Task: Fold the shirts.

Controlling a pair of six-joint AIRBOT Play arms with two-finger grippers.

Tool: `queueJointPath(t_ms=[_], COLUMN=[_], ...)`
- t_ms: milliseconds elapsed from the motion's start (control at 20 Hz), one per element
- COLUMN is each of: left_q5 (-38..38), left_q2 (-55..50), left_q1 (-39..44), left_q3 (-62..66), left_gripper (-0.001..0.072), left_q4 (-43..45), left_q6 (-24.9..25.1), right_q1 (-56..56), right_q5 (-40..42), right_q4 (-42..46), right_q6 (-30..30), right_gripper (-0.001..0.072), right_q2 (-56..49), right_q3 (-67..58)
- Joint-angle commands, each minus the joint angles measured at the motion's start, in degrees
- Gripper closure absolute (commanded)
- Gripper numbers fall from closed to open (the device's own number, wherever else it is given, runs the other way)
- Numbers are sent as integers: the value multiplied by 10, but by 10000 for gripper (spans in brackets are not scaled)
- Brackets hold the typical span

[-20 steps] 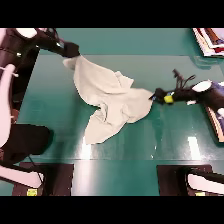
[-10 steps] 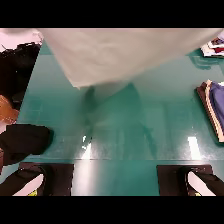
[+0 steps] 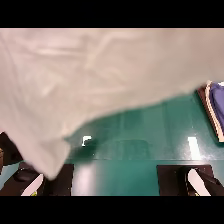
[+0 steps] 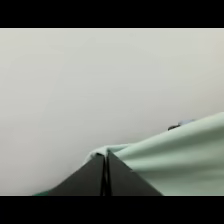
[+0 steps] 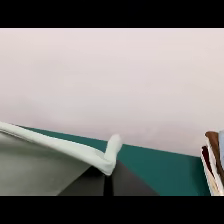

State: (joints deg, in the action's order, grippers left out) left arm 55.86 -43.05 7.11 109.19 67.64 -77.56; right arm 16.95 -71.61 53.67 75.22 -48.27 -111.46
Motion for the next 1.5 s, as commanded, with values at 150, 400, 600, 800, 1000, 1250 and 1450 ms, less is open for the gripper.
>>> queueJointPath(t_ms=[150,400,600,800,1000,1250,1450], left_q5=[218,148,-21,-97,-37,170,147], left_q2=[-132,-271,-396,-478,-476,-407,-279], left_q1=[-1,4,4,4,-21,-126,-163], left_q3=[-89,-300,-340,-285,-217,-241,-453], left_gripper=[683,682,682,458,214,395,402], left_q4=[-16,-50,-53,-48,-40,-19,-7], left_q6=[-52,-37,16,15,13,13,9], right_q1=[-38,-159,-165,-172,-169,-143,-131], right_q5=[-157,-122,-30,-23,-61,-118,-106], right_q4=[25,170,163,163,144,138,134], right_q6=[60,60,90,94,95,67,52], right_gripper=[701,701,701,697,266,270,270], right_q2=[-154,-327,-450,-530,-559,-481,-373], right_q3=[-5,141,144,52,-31,45,210])
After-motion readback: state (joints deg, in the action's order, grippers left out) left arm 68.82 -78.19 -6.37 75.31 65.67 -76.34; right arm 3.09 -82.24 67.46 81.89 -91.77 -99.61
